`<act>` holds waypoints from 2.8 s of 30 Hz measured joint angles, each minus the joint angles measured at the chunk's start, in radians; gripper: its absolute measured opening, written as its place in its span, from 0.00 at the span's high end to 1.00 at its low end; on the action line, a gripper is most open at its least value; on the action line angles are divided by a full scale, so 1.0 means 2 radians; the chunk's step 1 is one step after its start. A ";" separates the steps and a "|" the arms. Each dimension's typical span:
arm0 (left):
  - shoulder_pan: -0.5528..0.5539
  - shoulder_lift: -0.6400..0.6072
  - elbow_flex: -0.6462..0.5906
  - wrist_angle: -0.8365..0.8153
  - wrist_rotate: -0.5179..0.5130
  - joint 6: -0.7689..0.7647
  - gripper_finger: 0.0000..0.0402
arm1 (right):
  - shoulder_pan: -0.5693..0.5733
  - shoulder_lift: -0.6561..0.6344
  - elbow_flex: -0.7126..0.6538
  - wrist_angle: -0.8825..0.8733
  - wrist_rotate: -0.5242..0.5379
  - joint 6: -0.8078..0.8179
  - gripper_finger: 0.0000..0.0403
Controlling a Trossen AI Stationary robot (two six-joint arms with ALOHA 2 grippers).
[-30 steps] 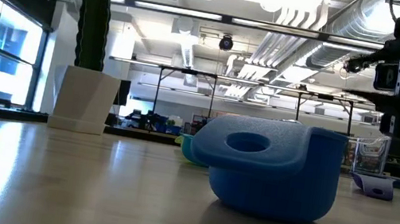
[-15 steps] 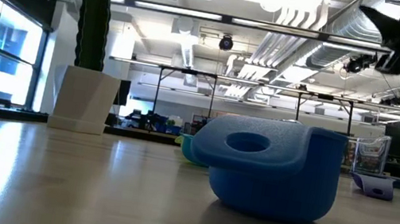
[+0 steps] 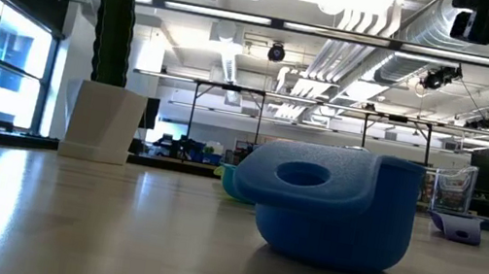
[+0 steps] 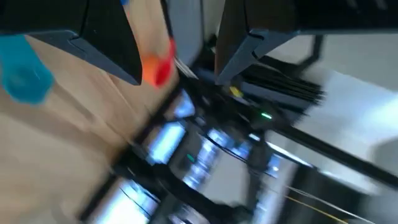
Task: Nest measuring cups in basket
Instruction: Stack the blue measuring cup on the pink measuring cup
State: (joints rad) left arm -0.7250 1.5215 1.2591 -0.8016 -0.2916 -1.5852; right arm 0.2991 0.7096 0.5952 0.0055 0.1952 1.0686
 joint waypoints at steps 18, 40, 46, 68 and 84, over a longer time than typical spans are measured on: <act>-0.030 -0.045 0.000 -0.122 0.025 0.000 0.82 | 0.102 0.292 0.132 -0.032 0.006 0.173 0.52; -0.112 -0.066 0.000 -0.150 0.021 -0.018 0.82 | 0.104 0.525 0.302 -0.199 -0.029 0.278 0.52; -0.121 -0.066 0.000 -0.150 0.021 -0.021 0.82 | 0.107 0.556 0.305 -0.206 -0.034 0.296 0.52; -0.119 -0.065 0.000 -0.150 0.000 -0.031 0.82 | 0.109 0.600 0.305 -0.218 -0.050 0.299 0.74; -0.054 -0.065 0.000 -0.143 -0.002 -0.031 0.82 | 0.108 0.600 0.308 -0.190 -0.051 0.286 0.99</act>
State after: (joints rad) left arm -0.8323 1.3911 1.2583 -1.0868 -0.2951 -1.6475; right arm 0.5149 1.9091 1.2110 -0.3750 0.0929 1.6407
